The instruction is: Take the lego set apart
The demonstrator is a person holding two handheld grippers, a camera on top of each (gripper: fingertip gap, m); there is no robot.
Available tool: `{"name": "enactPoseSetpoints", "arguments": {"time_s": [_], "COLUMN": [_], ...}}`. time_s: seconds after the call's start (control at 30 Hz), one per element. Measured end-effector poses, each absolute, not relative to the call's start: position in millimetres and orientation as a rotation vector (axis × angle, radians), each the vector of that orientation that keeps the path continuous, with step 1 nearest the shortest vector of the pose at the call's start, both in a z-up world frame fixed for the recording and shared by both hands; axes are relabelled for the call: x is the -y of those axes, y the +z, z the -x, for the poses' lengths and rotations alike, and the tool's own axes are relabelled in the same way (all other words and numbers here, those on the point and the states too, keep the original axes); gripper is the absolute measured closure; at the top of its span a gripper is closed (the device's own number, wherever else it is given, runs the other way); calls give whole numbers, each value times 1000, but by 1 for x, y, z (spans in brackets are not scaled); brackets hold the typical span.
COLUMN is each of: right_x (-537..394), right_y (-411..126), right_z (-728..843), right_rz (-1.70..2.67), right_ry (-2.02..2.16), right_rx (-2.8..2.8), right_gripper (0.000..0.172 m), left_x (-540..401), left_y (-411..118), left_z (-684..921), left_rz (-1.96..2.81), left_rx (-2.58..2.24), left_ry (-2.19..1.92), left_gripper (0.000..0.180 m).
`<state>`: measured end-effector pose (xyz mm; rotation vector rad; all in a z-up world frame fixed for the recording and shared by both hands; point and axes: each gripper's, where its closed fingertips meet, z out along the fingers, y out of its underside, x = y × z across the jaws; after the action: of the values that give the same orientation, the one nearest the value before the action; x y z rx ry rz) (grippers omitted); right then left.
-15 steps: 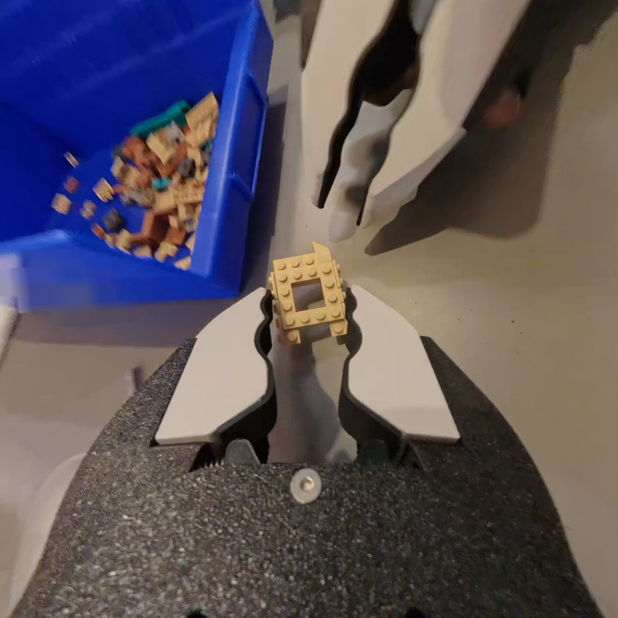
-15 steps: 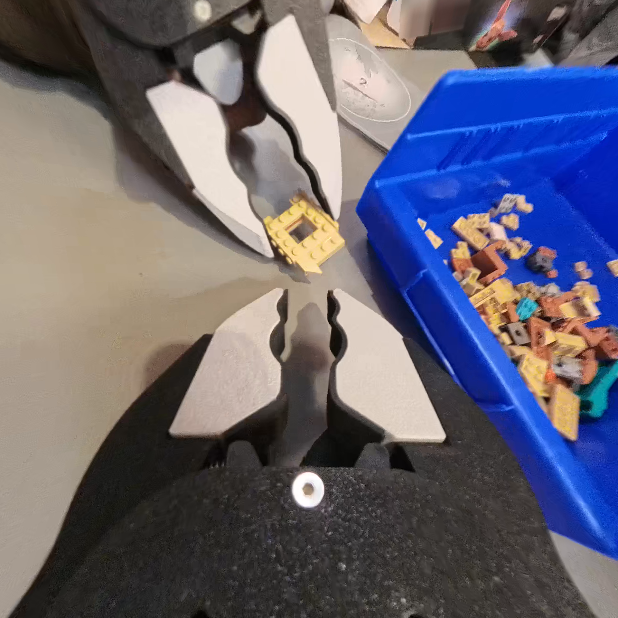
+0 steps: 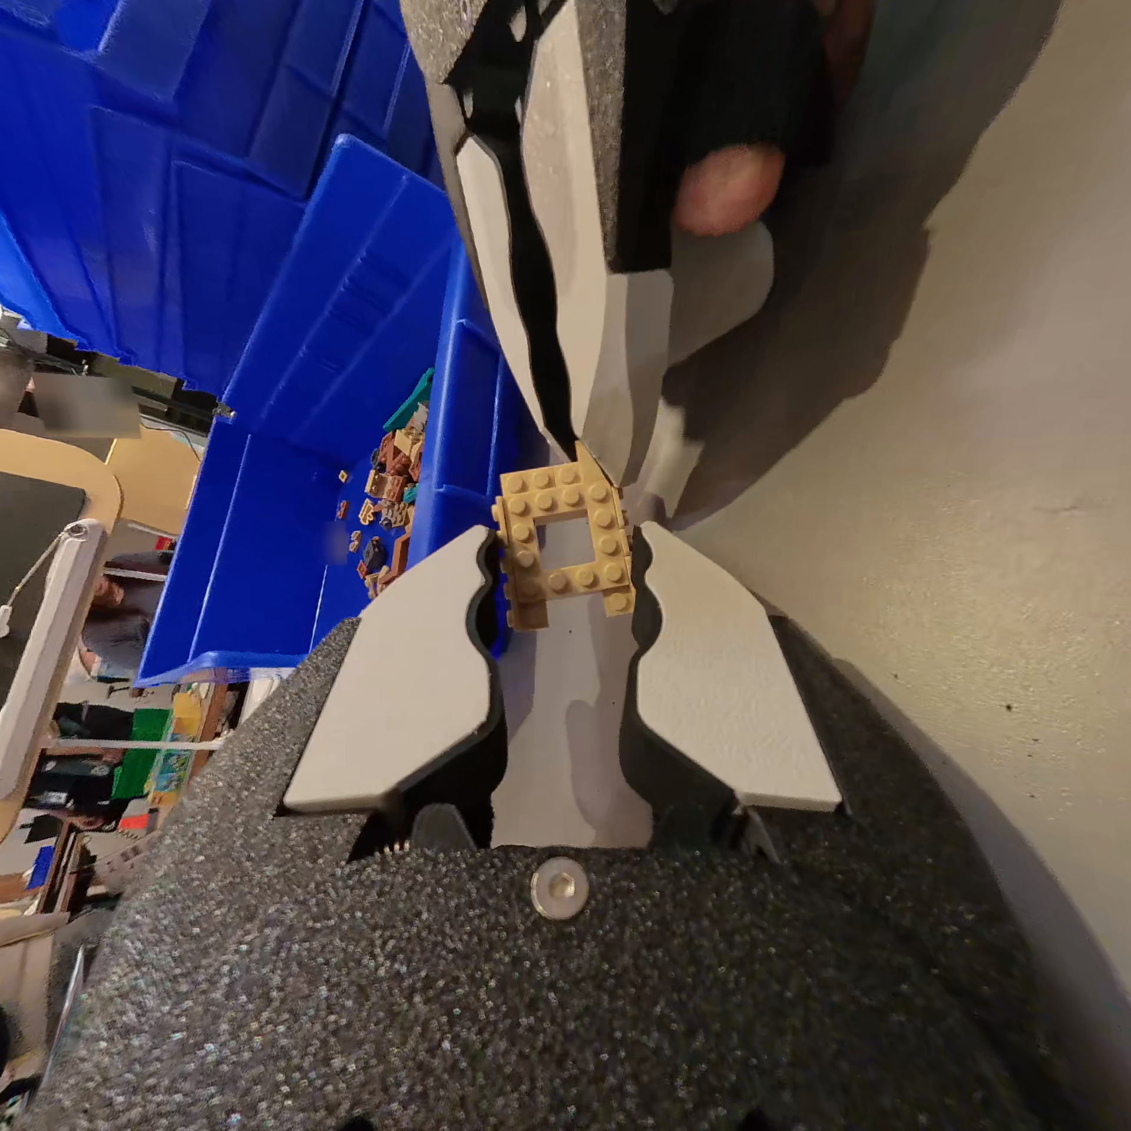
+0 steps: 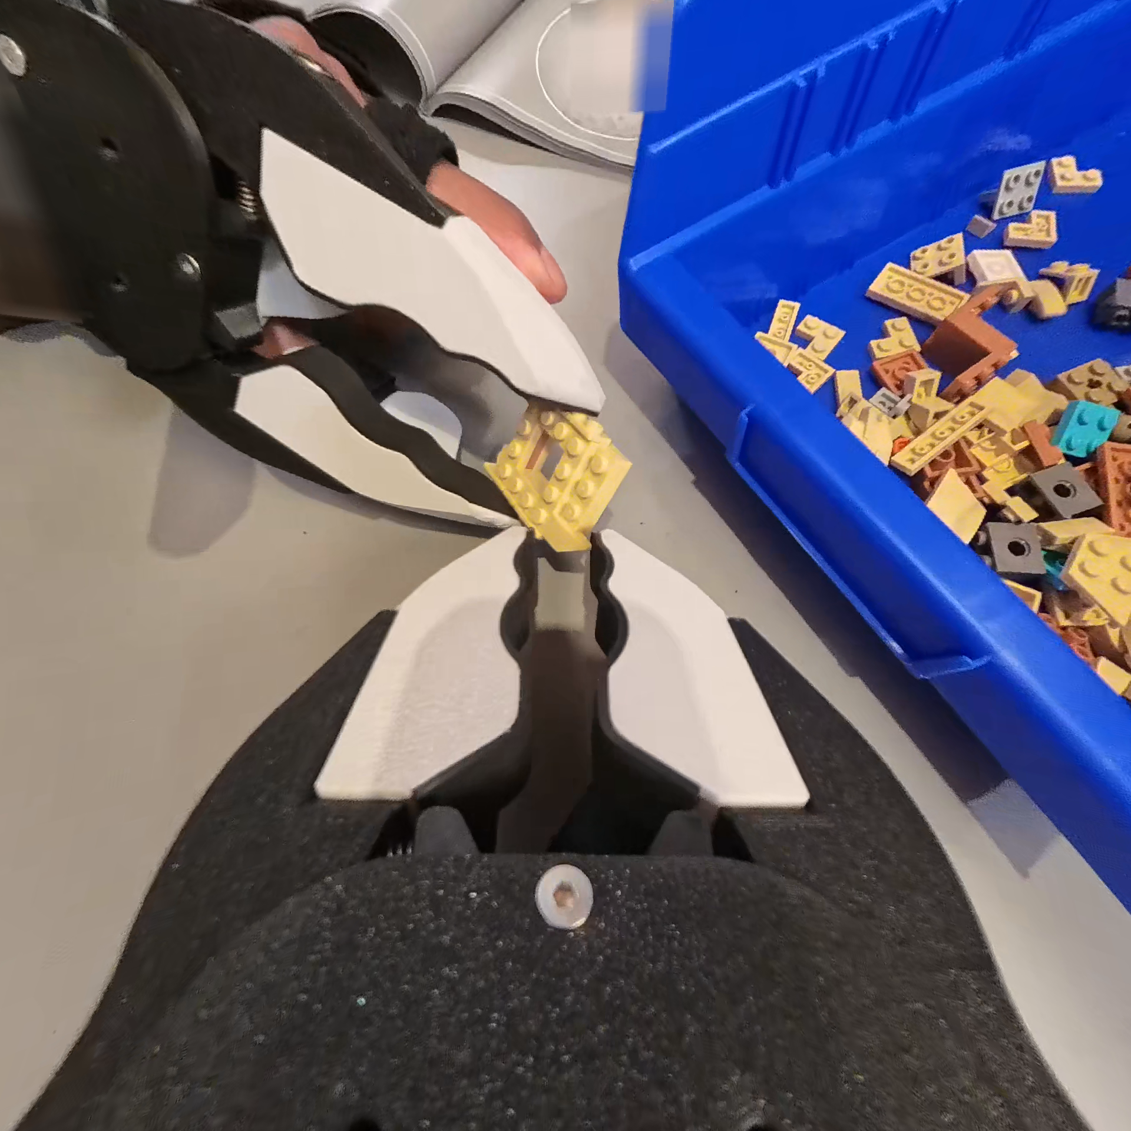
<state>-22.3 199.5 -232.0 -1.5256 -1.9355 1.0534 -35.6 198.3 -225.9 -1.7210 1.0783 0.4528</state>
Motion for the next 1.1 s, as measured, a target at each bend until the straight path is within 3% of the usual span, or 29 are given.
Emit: {"name": "enactPoseSetpoints", "arguments": {"time_s": [0.5, 0.87, 1.1], "right_x": [-199, -195, -180], "right_y": [-224, -223, -228], "right_z": [29, 27, 25], "right_rz": [1257, 970, 753], "right_ry": [898, 827, 728], "right_rx": [1912, 2011, 2106], "right_gripper": [158, 163, 169], "left_x": [-201, -185, -182], "left_y": [-226, -217, -217], "left_z": [46, 46, 42], "left_rz": [1789, 1854, 1853], "left_rx": [-990, -939, -1009], "left_ry": [438, -54, -97], "left_gripper": [139, 139, 138]}}
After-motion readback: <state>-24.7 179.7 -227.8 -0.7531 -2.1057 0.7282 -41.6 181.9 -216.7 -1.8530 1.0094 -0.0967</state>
